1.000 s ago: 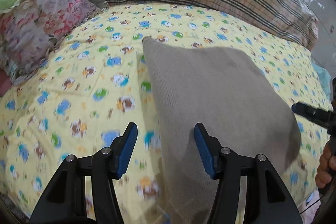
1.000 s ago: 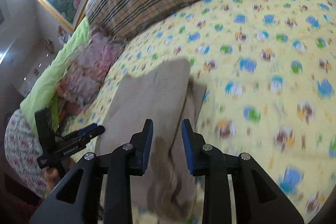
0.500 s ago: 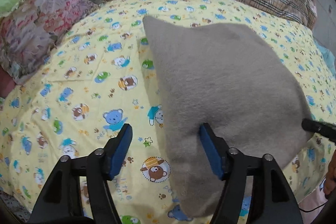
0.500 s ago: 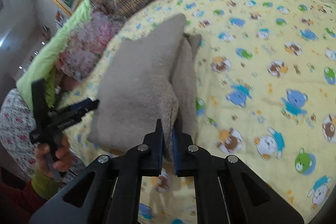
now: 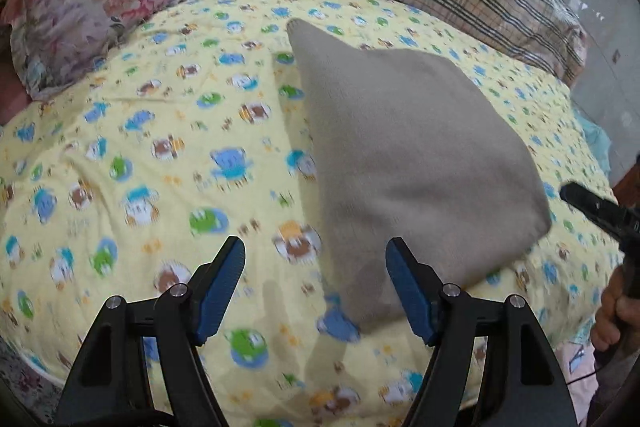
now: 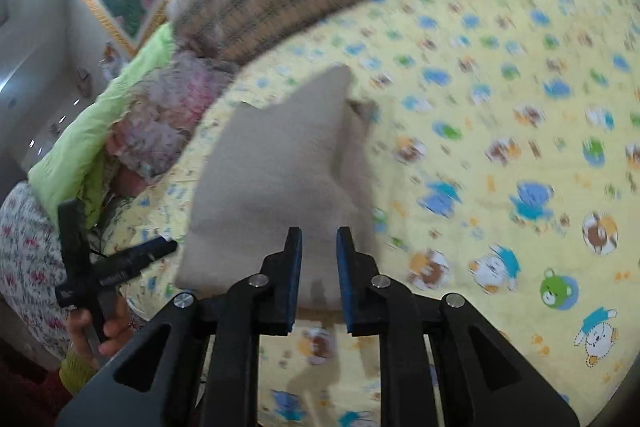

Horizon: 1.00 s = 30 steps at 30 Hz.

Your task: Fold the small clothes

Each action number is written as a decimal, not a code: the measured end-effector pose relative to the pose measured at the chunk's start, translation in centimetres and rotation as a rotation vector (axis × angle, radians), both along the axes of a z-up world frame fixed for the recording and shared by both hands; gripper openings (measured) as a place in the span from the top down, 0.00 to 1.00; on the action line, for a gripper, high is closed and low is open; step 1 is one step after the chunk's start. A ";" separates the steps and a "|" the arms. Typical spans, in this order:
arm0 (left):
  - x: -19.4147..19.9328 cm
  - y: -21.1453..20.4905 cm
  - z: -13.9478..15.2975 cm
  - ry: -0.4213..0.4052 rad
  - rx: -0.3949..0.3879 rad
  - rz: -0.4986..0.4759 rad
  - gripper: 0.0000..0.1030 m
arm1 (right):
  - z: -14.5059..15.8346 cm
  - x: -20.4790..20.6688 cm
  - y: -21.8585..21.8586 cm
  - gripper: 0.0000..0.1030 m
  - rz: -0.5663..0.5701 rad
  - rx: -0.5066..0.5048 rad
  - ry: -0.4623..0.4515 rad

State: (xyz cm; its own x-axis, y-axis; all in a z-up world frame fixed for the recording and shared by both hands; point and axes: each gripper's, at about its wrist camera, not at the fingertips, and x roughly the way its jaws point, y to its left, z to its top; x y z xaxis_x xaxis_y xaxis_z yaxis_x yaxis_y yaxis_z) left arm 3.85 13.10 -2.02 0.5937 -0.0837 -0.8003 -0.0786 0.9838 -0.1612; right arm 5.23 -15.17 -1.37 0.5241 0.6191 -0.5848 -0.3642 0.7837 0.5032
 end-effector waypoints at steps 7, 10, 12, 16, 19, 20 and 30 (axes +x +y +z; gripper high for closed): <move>0.8 -1.9 -1.4 0.038 0.083 -0.030 0.29 | -0.1 2.5 4.1 0.82 0.080 -0.016 -0.024; 1.3 -1.2 -2.3 0.066 0.058 -0.017 0.27 | -1.0 4.3 4.6 0.82 0.057 -0.070 -0.014; 1.6 -0.9 -2.9 0.075 0.042 -0.017 0.26 | -2.6 5.6 4.5 0.84 0.018 -0.112 0.041; 1.6 -1.1 -3.1 0.066 0.070 -0.007 0.20 | -4.9 6.7 3.2 0.86 0.006 -0.012 0.110; 1.0 -1.1 -2.2 0.048 0.065 -0.004 0.21 | -3.8 5.7 2.6 0.82 -0.002 0.026 0.096; 0.8 -1.1 -1.9 0.037 0.066 -0.003 0.22 | -3.4 5.3 2.3 0.82 -0.008 0.029 0.091; -0.8 -2.3 1.4 -0.067 0.028 0.011 0.22 | 0.2 1.0 0.4 0.59 -0.032 0.015 -0.003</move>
State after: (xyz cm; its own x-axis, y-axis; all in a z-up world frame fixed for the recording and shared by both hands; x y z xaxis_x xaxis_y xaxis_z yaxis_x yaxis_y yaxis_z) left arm 3.05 10.79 -0.57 0.6464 -0.0545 -0.7610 -0.0798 0.9872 -0.1384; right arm 6.20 -14.73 -1.15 0.5456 0.6107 -0.5739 -0.3410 0.7873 0.5137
